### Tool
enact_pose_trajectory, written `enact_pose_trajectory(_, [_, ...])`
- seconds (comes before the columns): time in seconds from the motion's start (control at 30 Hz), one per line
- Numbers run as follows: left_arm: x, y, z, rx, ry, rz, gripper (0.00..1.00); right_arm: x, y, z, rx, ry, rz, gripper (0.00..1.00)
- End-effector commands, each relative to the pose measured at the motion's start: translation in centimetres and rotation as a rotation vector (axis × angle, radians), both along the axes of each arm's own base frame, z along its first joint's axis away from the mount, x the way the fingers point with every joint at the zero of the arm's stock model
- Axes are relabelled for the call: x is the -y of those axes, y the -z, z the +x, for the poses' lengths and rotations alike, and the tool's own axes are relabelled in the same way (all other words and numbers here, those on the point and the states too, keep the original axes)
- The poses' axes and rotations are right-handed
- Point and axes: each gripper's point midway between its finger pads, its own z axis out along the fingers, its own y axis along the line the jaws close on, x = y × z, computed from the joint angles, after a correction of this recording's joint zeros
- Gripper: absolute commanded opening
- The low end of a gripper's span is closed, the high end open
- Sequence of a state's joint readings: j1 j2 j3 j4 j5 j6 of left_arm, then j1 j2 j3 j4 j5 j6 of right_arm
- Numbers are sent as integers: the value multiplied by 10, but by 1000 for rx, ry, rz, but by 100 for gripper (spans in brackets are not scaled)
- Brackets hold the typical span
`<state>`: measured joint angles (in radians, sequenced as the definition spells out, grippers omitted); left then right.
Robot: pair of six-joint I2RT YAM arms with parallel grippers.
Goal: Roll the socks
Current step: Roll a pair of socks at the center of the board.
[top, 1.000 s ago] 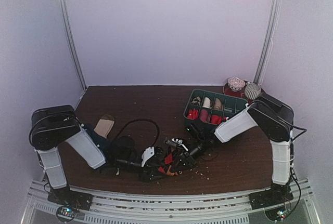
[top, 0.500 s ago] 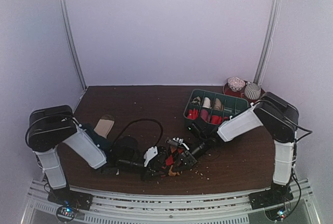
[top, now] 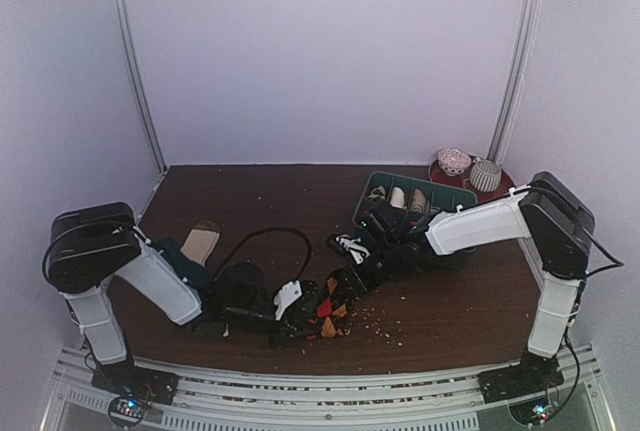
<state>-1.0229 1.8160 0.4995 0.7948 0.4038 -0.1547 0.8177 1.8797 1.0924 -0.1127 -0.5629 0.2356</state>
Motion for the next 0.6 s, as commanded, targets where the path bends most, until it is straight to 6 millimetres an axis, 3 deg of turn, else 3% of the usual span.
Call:
enact_pose_trajectory(0.0, [-11,19,-2,6,-12,79,0,31,45,6,-17,72,-213,21])
enact_pose_trajectory(0.4, [13,-2,-17,127,152,83,0,12,63,31,27,38,-241,20])
enact_pose_trajectory(0.57, [14,20,-18,45,142,139,0,12,67,33,21,29,-237,21])
